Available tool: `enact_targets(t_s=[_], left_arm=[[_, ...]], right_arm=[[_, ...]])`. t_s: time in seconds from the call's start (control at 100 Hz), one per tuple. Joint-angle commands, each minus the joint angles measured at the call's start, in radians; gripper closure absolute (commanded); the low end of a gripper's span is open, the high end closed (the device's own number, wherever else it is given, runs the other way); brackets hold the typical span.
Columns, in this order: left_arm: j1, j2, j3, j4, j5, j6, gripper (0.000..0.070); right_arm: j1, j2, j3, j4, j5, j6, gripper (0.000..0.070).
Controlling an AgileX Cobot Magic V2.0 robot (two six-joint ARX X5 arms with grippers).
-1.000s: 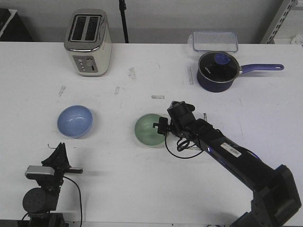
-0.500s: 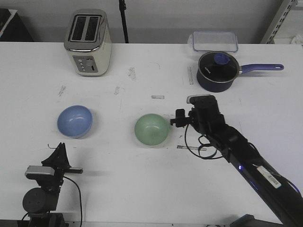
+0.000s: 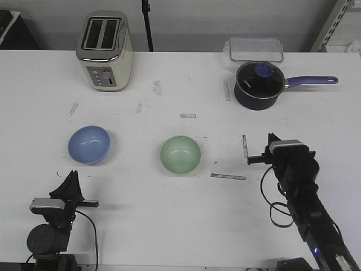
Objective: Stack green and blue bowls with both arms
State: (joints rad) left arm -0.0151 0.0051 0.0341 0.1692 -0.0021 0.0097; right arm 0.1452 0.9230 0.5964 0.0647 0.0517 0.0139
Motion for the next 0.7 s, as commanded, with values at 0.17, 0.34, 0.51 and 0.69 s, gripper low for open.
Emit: enact_targets(t_s=[0.17, 0.34, 0.51, 0.69], left_arm=[[0.001, -0.002, -0.022, 0.011, -0.002, 0.005, 0.0699], [0.001, -0.002, -0.022, 0.011, -0.002, 0.005, 0.0699], [0.001, -0.002, -0.022, 0.012, -0.002, 0.005, 0.0699], [0.001, -0.002, -0.022, 0.012, -0.002, 0.005, 0.0699]], right_arm=[[-0.057, -0.245, -0.167, -0.019, -0.011, -0.014, 0.0688], [-0.057, -0.443, -0.227, -0.096, -0.01, -0.011, 0.0688], [-0.057, -0.625, -0.227, -0.225, -0.009, -0.011, 0.0688], [-0.056, -0.74, -0.227, -0.261, -0.008, -0.011, 0.0688]])
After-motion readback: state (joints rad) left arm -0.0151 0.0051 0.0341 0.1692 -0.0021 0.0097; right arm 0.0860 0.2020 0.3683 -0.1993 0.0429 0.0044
